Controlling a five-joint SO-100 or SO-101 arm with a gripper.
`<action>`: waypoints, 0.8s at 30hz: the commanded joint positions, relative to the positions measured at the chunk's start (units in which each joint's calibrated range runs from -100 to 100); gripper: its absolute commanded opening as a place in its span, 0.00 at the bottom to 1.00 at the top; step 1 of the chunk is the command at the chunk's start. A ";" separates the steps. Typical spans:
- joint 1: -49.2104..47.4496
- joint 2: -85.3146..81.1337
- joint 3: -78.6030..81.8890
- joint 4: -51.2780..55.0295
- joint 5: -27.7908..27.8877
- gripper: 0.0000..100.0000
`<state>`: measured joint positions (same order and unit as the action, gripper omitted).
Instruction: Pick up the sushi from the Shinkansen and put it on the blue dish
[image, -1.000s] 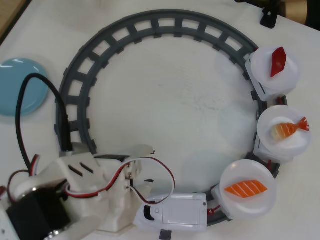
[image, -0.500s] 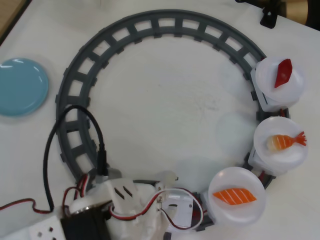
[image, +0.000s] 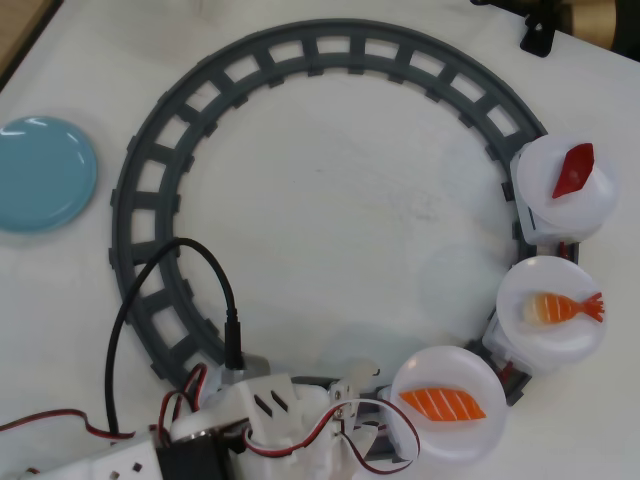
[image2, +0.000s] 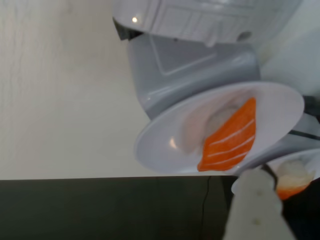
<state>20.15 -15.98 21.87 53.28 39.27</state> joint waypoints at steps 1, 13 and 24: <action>1.42 -0.15 -0.23 -0.84 0.38 0.20; 3.36 -0.15 1.94 -0.92 -0.04 0.29; 0.36 -0.15 4.28 -0.33 -7.62 0.29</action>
<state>21.05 -15.90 26.90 53.11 34.35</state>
